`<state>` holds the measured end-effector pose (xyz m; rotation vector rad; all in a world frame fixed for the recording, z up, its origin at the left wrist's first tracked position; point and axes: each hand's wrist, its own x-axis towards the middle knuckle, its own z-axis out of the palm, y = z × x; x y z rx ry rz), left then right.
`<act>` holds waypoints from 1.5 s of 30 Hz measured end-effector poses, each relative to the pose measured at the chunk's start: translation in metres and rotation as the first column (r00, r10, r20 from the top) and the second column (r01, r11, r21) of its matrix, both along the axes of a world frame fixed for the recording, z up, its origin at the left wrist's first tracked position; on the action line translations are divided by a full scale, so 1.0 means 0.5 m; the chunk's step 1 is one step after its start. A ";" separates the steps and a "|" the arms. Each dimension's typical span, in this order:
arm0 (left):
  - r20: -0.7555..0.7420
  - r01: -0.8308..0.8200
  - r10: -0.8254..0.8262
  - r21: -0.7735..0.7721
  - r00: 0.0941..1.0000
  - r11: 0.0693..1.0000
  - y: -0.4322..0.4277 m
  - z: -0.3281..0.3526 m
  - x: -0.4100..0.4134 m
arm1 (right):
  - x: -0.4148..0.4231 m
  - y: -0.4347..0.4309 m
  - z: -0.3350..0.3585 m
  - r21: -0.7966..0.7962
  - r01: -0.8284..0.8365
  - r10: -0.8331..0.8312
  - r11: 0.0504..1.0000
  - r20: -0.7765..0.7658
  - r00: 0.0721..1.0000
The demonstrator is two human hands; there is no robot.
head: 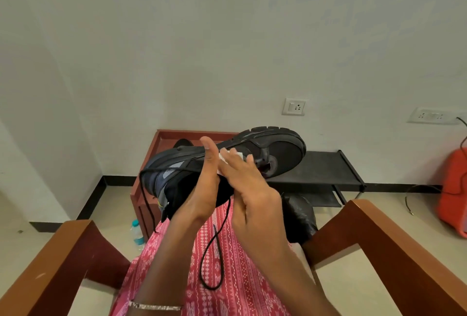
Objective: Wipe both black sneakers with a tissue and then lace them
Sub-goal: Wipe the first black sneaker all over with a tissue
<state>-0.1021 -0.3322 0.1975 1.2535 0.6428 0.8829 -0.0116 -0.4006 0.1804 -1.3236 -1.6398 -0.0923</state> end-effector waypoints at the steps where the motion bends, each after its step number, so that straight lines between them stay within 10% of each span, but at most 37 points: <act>1: 0.008 0.006 -0.006 0.002 1.000 1.000 -0.001 0.002 -0.001 | 0.001 0.004 -0.002 0.038 0.005 -0.006 0.999 0.039 0.999; 8: 0.115 0.043 -0.035 -0.073 0.993 0.996 -0.006 0.015 0.010 | 0.076 0.070 0.006 0.071 0.347 -0.354 0.935 0.184 0.917; 15: 0.082 0.001 0.007 -0.093 0.997 0.996 -0.013 0.021 -0.001 | 0.000 0.006 -0.010 0.092 0.053 -0.055 0.994 0.023 0.998; 27: 0.069 -0.046 0.049 -0.043 0.996 0.998 -0.005 0.013 0.001 | 0.121 0.079 -0.017 0.243 0.436 -0.471 0.867 0.111 0.875; 38: 0.454 -0.003 0.129 -0.267 0.882 0.964 0.013 0.025 -0.021 | 0.031 0.014 -0.113 0.012 0.226 -0.226 0.974 0.065 0.972; 45: 0.604 0.183 0.121 -0.417 0.787 0.890 0.007 0.035 -0.017 | 0.016 0.044 -0.079 0.171 0.121 -0.137 0.978 0.089 0.987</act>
